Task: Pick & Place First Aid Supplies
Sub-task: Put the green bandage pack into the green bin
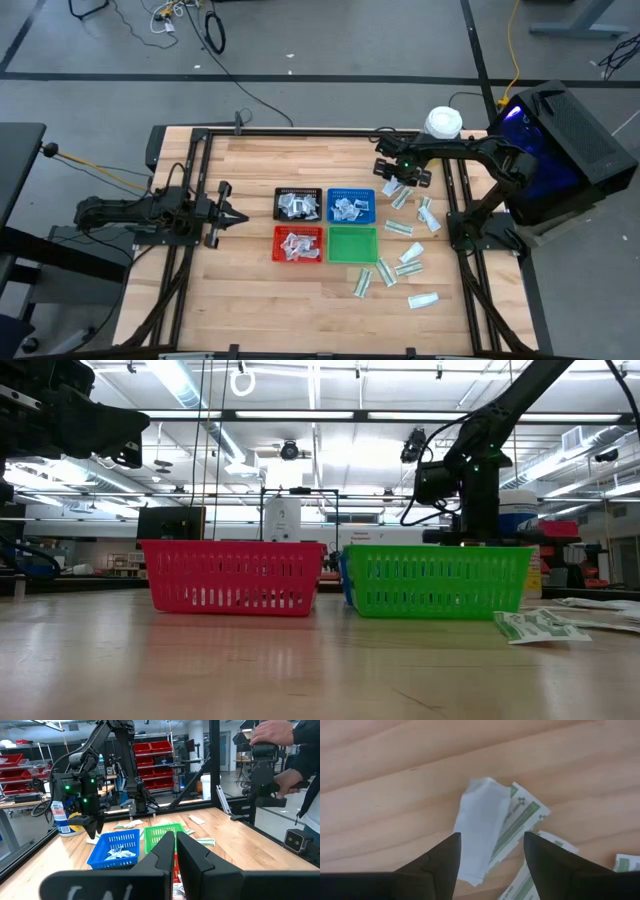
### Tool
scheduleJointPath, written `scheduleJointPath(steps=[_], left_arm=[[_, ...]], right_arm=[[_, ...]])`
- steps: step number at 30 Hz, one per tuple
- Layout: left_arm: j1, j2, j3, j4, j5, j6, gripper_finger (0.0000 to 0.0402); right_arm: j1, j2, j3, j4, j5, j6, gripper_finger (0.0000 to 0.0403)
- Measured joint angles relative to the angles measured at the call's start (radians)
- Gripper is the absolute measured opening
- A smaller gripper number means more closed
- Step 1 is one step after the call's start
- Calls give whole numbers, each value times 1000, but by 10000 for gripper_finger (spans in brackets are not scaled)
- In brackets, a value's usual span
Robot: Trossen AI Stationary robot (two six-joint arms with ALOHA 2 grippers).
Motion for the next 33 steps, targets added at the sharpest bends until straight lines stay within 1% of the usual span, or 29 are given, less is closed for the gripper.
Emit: scheduleJointPath(steps=[12,23,29,33], left_arm=[[0,0,0,0,0,0,25],[0,0,0,0,0,0,25],[0,0,0,0,0,0,25],[0,0,0,0,0,0,25]], right_arm=[[-4,0,-1,44,-17,54,217],[-19,2,-1,54,-8,57,217],[-20,56,-1,76,-27,52,217],[-20,71,2,82,-35,50,217]])
